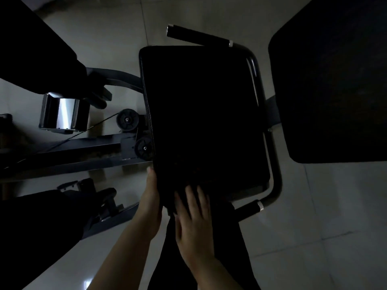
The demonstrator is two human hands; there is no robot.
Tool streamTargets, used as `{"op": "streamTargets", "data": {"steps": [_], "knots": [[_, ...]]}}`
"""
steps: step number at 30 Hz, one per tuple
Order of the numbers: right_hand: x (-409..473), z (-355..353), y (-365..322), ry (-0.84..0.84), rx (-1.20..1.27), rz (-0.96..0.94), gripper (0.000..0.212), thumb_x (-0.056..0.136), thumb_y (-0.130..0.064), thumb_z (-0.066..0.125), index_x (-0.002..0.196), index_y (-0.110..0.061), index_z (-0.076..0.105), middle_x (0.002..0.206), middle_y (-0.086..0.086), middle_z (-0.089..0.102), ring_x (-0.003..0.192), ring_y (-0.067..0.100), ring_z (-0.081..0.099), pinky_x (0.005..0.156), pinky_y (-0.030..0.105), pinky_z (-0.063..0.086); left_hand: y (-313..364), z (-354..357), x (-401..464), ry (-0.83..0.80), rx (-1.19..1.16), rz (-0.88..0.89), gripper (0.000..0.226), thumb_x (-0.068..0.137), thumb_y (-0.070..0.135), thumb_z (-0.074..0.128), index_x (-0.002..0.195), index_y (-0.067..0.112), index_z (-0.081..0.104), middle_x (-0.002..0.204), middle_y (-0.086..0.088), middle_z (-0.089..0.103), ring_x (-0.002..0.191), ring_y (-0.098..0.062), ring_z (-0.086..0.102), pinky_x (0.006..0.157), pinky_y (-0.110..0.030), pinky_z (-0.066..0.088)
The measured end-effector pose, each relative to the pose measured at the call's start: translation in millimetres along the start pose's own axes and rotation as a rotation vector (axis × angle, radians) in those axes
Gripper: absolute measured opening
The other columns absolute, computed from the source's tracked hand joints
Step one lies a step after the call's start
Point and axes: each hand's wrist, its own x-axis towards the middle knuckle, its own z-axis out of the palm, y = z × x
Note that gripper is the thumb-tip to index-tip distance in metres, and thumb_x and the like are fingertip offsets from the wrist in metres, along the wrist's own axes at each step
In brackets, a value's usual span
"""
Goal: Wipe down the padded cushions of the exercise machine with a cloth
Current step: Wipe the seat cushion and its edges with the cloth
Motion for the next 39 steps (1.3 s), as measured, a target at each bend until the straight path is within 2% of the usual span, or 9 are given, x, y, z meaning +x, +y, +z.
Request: {"op": "streamTargets", "data": {"steps": [4,7,11,15,24,27,32,36,39], "knots": [[4,-12,45,0.070,-0.033,-0.098,0.046,0.079,-0.015,0.051,0.124,-0.026,0.048,0.129,0.004,0.042,0.113,0.029,0.043,0.086,0.042,0.050,-12,-1,-3,0.107,-0.033,-0.034,0.048,0.096,0.053,0.017,0.115,0.033,0.057,0.122,0.001,0.061,0.119,-0.016,0.053,0.104,-0.038,0.039],[-15,-26,90,0.101,0.106,0.360,0.051,0.071,0.004,0.067,0.116,-0.016,0.054,0.127,0.012,0.042,0.110,0.034,0.042,0.083,0.048,0.053,-36,-4,-7,0.251,-0.074,-0.162,0.050,0.099,0.048,0.020,0.137,0.024,0.041,0.132,-0.002,0.048,0.126,-0.021,0.044,0.104,-0.040,0.034],[-53,-9,86,-0.097,0.136,0.474,0.037,0.083,-0.015,0.066,0.120,-0.016,0.060,0.131,0.010,0.040,0.113,0.036,0.046,0.079,0.042,0.055,-75,18,-28,0.270,-0.061,-0.382,0.033,0.101,0.038,0.025,0.093,0.019,0.051,0.091,-0.005,0.051,0.077,-0.019,0.051,0.071,-0.035,0.042],[-64,3,45,-0.285,0.155,0.399,0.048,0.092,-0.021,0.054,0.138,-0.030,0.042,0.145,-0.003,0.020,0.129,0.023,0.024,0.097,0.025,0.046,-105,36,-37,0.080,-0.162,-0.536,0.049,0.098,0.048,0.026,0.110,0.015,0.061,0.109,-0.012,0.065,0.100,-0.025,0.062,0.076,-0.036,0.049],[-42,-16,137,-0.131,0.158,0.361,0.038,0.084,-0.009,0.060,0.121,-0.017,0.062,0.129,0.011,0.043,0.117,0.030,0.046,0.090,0.036,0.048,-108,39,-9,-0.052,0.551,-0.342,0.008,0.089,0.032,0.056,0.091,0.023,0.055,0.096,-0.009,0.060,0.086,-0.024,0.059,0.077,-0.034,0.045],[-29,-17,173,-0.053,0.107,0.390,0.035,0.083,-0.001,0.060,0.116,-0.009,0.065,0.124,0.018,0.047,0.107,0.037,0.050,0.085,0.039,0.050,-110,32,-6,-0.147,0.970,-0.234,0.044,0.084,0.033,0.061,0.126,0.020,0.054,0.121,-0.008,0.060,0.109,-0.031,0.059,0.091,-0.038,0.049],[-1,-38,260,0.130,0.070,0.672,0.036,0.081,0.008,0.053,0.114,-0.004,0.065,0.119,0.025,0.047,0.097,0.041,0.055,0.085,0.037,0.046,-113,34,0,-0.129,1.370,0.008,0.043,0.090,0.033,0.056,0.130,0.018,0.049,0.121,-0.006,0.063,0.108,-0.024,0.060,0.085,-0.031,0.048],[-4,-28,220,0.102,0.218,0.738,0.030,0.084,-0.005,0.064,0.113,-0.003,0.064,0.125,0.020,0.041,0.110,0.034,0.050,0.096,0.034,0.042,-108,45,-7,-0.204,1.725,0.056,0.040,0.094,0.037,0.045,0.130,0.019,0.044,0.120,-0.005,0.060,0.110,-0.023,0.056,0.082,-0.033,0.048],[-28,-15,177,0.105,0.356,0.742,0.027,0.084,-0.020,0.069,0.109,-0.011,0.065,0.127,0.007,0.032,0.109,0.017,0.045,0.095,0.026,0.041,-91,73,-19,-0.120,1.617,0.452,0.031,0.092,0.032,0.048,0.119,0.020,0.059,0.120,0.001,0.059,0.112,-0.020,0.055,0.082,-0.033,0.051]]}}
